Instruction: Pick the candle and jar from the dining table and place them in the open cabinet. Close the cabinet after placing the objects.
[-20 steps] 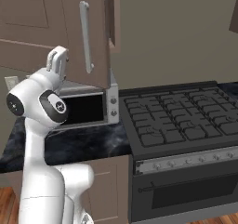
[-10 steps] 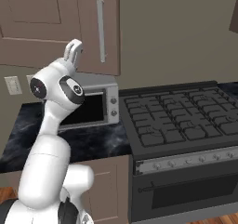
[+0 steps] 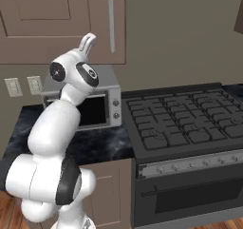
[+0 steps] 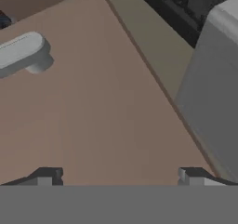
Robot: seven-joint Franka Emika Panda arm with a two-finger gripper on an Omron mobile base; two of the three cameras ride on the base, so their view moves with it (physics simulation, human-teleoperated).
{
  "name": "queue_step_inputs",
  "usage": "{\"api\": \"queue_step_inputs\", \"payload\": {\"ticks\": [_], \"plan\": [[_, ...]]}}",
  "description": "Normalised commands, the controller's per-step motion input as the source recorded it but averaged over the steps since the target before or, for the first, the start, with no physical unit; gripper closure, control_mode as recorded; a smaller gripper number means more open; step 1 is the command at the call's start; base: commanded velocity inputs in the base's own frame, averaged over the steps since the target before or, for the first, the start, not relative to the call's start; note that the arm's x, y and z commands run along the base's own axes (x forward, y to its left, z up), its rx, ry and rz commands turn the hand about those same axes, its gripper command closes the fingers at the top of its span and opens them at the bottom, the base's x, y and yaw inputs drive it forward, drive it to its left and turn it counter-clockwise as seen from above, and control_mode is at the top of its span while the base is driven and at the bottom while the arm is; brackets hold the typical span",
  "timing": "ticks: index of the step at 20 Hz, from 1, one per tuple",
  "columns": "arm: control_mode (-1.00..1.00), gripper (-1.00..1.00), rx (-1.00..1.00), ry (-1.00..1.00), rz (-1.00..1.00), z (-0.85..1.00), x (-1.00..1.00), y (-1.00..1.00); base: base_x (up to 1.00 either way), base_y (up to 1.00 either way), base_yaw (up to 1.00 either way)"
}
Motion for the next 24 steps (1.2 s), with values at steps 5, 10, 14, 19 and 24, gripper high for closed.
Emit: {"api": "queue_step_inputs", "payload": {"ticks": [5, 10, 14, 19, 24], "plan": [[-1.0, -1.0, 0.08, 0.08, 0.01, 0.0, 0.95, -0.28, 0.0, 0.0, 0.0], [-1.0, -1.0, 0.09, 0.08, 0.01, 0.0, 0.93, -0.28, 0.0, 0.0, 0.0], [-1.0, -1.0, 0.09, 0.08, 0.01, 0.0, 0.9, -0.27, 0.0, 0.0, 0.0], [-1.0, -1.0, 0.09, 0.09, 0.01, 0.0, 0.92, -0.24, 0.0, 0.0, 0.0], [-1.0, -1.0, 0.08, 0.1, 0.02, 0.0, 0.91, -0.18, 0.0, 0.0, 0.0]]}}
